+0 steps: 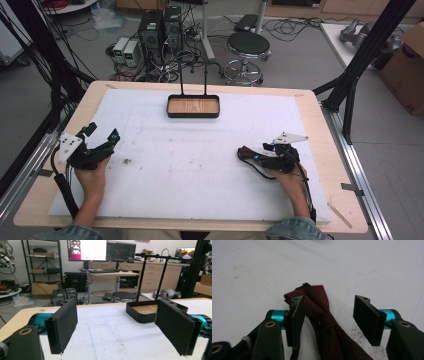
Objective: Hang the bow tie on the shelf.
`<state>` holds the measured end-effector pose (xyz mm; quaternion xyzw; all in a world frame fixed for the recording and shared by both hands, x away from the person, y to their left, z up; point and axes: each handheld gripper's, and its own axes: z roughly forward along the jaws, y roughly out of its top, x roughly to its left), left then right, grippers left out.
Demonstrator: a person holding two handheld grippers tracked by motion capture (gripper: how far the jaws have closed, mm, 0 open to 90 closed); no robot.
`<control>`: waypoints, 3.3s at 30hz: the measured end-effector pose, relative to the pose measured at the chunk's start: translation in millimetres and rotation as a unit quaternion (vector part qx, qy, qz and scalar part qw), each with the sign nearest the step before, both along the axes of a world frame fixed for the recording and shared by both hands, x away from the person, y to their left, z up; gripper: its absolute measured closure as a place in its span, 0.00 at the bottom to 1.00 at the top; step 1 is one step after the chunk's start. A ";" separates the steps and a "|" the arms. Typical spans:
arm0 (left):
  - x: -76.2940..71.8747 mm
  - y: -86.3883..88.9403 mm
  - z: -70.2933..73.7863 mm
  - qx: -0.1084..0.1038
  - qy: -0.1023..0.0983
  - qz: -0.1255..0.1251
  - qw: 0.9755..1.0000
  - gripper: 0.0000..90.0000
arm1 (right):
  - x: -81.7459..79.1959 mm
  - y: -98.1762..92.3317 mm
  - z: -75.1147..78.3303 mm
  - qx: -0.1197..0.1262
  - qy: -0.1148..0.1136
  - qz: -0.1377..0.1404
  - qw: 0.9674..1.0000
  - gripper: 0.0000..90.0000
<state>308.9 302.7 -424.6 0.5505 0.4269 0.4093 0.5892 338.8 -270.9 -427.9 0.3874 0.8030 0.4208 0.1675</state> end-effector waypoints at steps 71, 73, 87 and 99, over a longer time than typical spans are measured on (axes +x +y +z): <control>2.7 -1.0 -2.0 -0.004 0.001 0.004 1.000 0.21 | 62.0 50.9 79.6 0.059 -0.102 0.000 0.993 0.84; 2.8 -1.2 -2.0 -0.003 0.001 0.005 1.000 0.21 | 67.3 53.2 81.3 0.058 -0.107 0.001 0.993 0.84; 4.1 -2.6 -2.9 -0.002 0.003 0.000 1.000 0.21 | 89.3 58.7 88.4 0.066 -0.126 -0.002 0.990 0.84; 4.0 -2.4 -3.1 -0.001 0.005 -0.002 1.000 0.21 | 106.5 71.2 104.1 0.065 -0.142 0.004 0.988 0.84</control>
